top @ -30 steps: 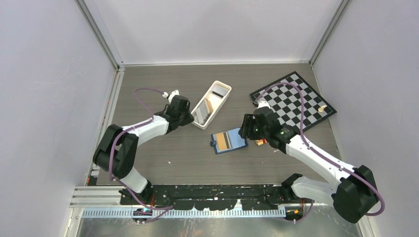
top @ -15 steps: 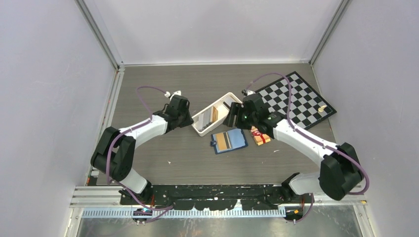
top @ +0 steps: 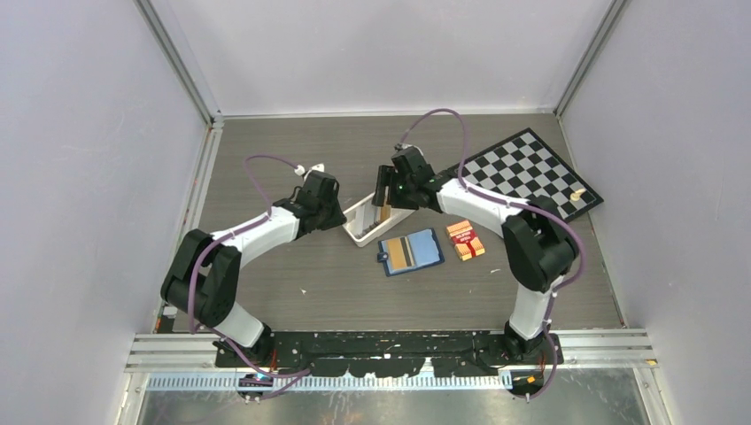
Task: Put the credit cards into the card holder
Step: Pick up the credit card from the storage box.
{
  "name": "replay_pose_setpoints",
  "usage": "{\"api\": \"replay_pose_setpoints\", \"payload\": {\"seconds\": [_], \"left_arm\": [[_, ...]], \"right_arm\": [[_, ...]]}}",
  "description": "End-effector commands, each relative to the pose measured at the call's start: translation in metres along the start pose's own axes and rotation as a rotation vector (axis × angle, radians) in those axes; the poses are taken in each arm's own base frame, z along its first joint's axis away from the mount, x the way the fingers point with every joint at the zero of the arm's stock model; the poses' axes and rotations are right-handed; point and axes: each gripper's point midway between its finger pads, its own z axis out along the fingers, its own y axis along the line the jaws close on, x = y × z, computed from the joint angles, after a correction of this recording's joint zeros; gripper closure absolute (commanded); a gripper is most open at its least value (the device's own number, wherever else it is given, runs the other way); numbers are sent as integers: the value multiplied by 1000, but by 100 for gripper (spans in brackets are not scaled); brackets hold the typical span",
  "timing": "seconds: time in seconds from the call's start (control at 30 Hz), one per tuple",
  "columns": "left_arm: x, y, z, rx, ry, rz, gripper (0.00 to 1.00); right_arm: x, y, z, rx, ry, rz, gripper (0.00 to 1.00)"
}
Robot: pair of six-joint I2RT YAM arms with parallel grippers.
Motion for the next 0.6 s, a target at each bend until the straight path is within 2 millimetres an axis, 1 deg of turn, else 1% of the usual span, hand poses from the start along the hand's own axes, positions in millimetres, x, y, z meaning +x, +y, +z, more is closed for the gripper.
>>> {"api": "replay_pose_setpoints", "payload": {"seconds": [0.0, 0.07, 0.13, 0.3, 0.43, 0.57], "left_arm": [[-15, -22, -17, 89, -40, 24, 90], [-15, -23, -17, 92, -38, 24, 90], [-14, -24, -16, 98, -35, 22, 90], [-13, -25, -15, 105, -29, 18, 90], [-13, -25, -16, 104, -30, 18, 91], [-12, -23, -16, 99, -32, 18, 91]], "right_arm": [[-9, 6, 18, 17, -23, -11, 29], [-4, 10, 26, 5, -7, -11, 29], [3, 21, 29, -40, 24, -16, 29], [8, 43, 32, -122, 47, -15, 29], [9, 49, 30, -139, 51, -4, 32], [4, 52, 23, -145, 31, 2, 35]]}}
